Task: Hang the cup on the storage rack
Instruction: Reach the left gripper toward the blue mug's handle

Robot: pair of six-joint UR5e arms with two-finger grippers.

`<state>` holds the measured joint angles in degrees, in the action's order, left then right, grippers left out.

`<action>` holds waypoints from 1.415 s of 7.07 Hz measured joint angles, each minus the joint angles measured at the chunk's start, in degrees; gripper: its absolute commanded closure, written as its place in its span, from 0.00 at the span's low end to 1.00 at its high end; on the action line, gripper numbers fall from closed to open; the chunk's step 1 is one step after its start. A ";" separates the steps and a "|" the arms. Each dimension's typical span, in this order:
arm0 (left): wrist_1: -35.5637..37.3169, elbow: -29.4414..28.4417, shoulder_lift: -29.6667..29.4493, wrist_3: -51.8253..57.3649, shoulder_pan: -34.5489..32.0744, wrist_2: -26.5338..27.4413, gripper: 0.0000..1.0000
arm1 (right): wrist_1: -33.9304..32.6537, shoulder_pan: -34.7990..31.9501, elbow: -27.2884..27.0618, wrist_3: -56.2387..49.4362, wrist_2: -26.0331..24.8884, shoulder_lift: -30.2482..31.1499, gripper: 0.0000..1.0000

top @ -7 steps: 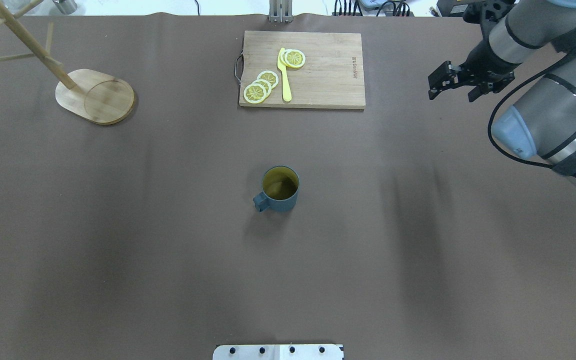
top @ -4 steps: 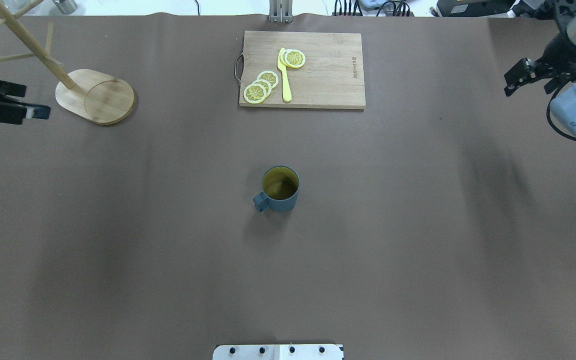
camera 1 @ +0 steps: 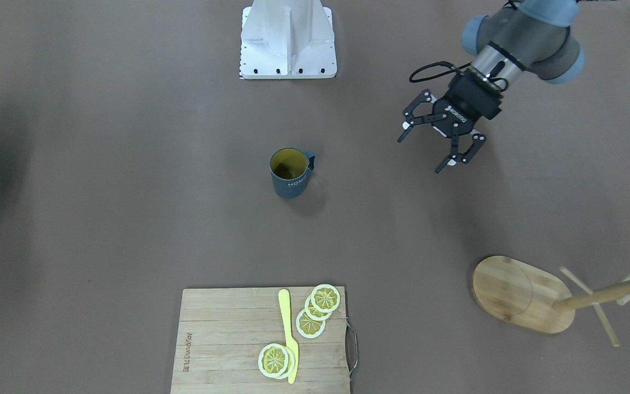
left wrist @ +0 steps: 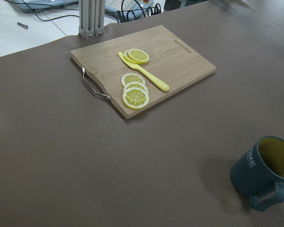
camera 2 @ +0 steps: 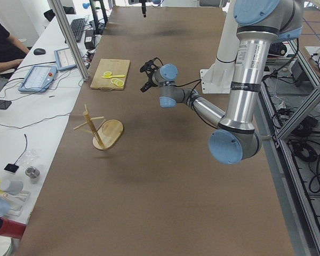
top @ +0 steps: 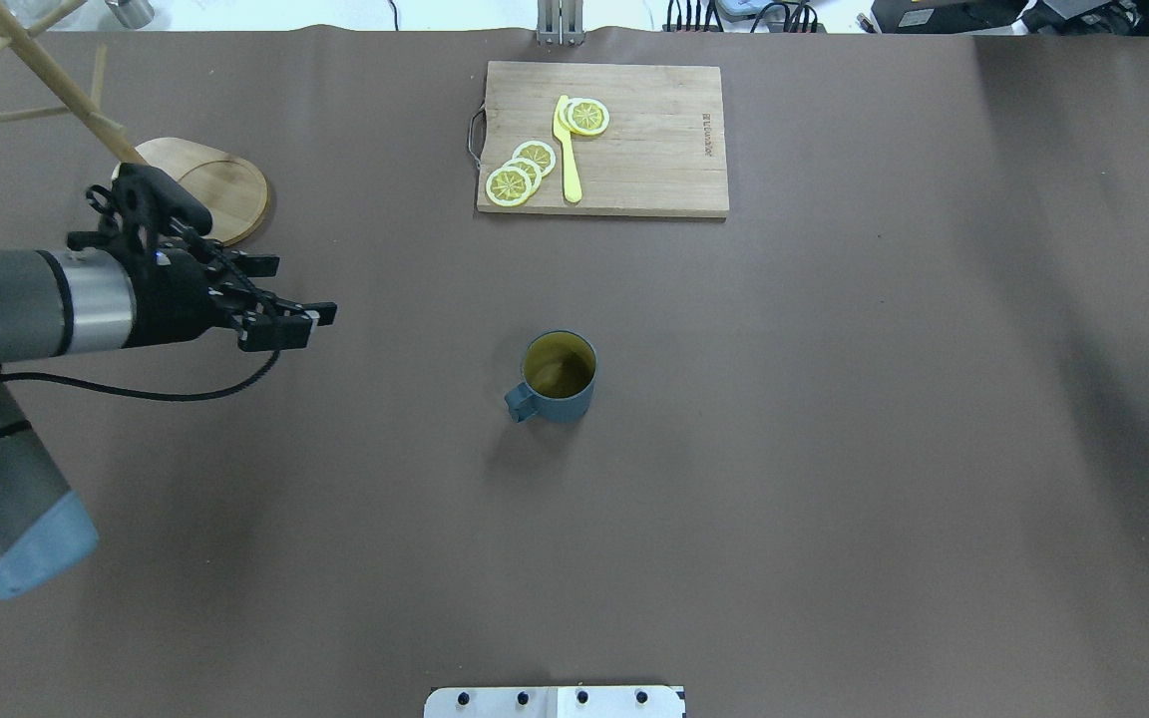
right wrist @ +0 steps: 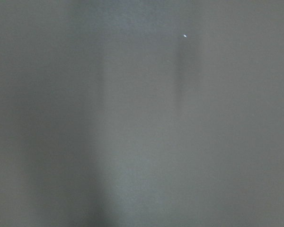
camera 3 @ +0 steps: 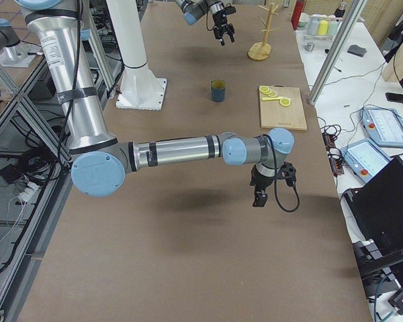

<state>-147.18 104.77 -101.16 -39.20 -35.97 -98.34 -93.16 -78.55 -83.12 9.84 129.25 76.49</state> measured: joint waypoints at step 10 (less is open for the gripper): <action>0.01 -14.46 -15.34 -2.30 15.80 13.56 0.43 | 0.01 -6.69 0.68 4.10 5.57 3.41 0.00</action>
<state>-147.16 90.31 -116.50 -41.50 -20.16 -84.78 -93.15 -85.25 -82.44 13.95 134.82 79.90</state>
